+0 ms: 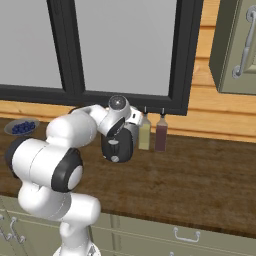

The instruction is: Start the toaster. Once the lever pops up, take the bread to the plate on the dining counter.

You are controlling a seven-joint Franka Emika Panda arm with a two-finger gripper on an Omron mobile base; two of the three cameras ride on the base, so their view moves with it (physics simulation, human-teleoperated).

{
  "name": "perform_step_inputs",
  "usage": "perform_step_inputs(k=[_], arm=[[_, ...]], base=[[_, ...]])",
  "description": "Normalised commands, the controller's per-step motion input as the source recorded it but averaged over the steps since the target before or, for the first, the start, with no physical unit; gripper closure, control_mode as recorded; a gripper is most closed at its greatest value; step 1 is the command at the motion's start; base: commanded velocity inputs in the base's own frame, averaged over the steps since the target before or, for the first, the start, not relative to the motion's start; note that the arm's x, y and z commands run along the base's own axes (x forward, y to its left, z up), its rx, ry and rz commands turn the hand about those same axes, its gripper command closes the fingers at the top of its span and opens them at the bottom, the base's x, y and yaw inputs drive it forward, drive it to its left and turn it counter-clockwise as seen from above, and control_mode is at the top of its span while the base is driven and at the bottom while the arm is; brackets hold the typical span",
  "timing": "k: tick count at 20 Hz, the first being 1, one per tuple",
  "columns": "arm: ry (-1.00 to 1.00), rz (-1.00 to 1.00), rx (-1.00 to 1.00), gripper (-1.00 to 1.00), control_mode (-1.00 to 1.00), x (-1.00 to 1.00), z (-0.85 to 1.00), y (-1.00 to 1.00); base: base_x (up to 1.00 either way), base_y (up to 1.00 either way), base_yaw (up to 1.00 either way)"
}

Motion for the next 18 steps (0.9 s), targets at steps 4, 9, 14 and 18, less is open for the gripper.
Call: perform_step_inputs(k=[4, 9, 14, 18], arm=[[-0.01, 0.00, 0.02, -1.00, -1.00, 0.01, -0.31, 0.00], [-0.06, 0.00, 0.02, -1.00, -1.00, 0.00, -0.28, 0.01], [-0.12, 0.00, 0.03, -1.00, -1.00, 0.06, -0.25, 0.04], [-0.09, 0.00, 0.04, -1.00, -1.00, 0.28, -0.23, 0.00]], base=[[0.00, 0.00, 0.00], [0.00, 0.00, 0.00], [0.00, 0.00, 0.00], [0.00, 0.00, 0.00]])
